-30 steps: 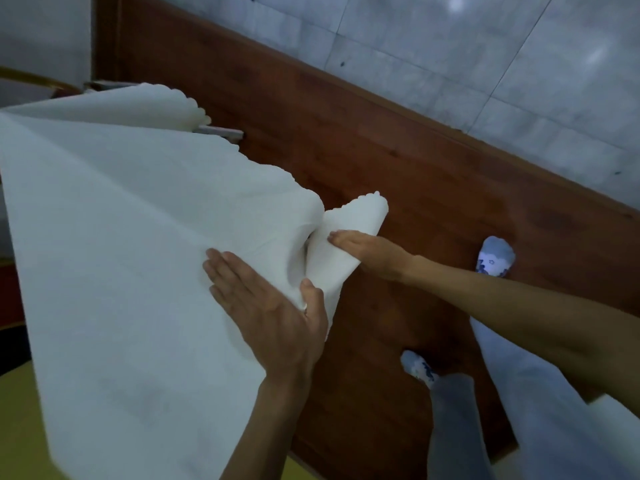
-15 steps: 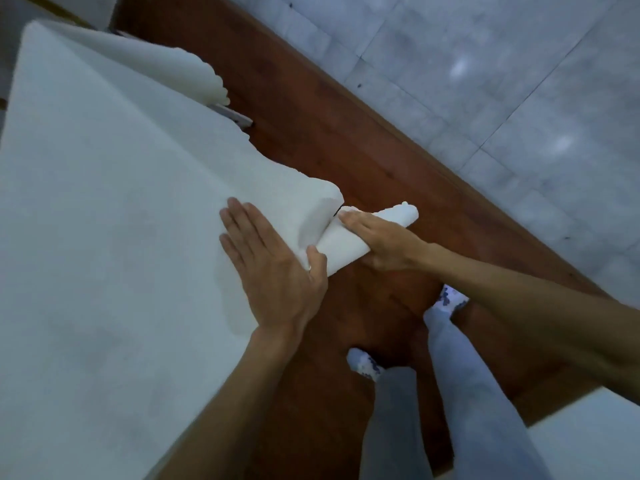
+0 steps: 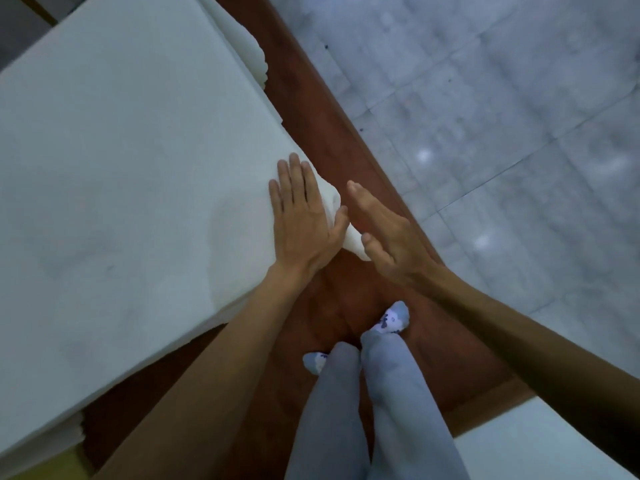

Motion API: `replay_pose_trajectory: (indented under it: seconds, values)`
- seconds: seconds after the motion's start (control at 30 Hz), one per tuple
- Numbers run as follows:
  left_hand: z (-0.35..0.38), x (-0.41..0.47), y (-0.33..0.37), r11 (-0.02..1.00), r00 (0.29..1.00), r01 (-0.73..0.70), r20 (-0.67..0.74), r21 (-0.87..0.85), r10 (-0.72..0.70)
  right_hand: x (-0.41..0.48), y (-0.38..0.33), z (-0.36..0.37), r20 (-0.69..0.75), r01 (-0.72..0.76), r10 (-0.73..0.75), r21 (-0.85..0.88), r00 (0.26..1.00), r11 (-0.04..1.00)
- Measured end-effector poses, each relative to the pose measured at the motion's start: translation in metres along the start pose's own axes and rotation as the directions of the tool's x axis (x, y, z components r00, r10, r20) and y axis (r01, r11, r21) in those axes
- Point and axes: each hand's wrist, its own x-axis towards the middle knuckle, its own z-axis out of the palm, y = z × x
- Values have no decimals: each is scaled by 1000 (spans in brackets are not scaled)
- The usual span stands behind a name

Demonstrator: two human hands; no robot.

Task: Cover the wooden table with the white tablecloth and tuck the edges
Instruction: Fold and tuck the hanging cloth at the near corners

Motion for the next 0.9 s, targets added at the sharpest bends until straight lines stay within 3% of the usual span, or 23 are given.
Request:
replay_pose_trajectory:
  seconds: [0.2, 0.33, 0.5, 0.67, 0.9]
  values:
    - [4, -40, -48, 996, 996, -90, -11, -18, 89, 24, -7, 26, 117, 107, -79, -257, 990, 960]
    - [6, -72, -85, 1000, 1000, -23, -17, -9, 23, 36, -14, 53, 189, 196, -114, -507, 975, 839]
    - [7, -103, -135, 1000, 999, 23, -32, -17, -23, 45, -20, 69, 201, 191, -60, -738, 978, 647]
    - [9, -133, -178, 996, 996, 84, -33, -19, -85, 49, -33, 87, 243, 214, -15, -822, 970, 528]
    - [15, -172, -226, 982, 981, 182, -57, -41, -184, 50, -69, 156, 297, 263, -26, -795, 954, 546]
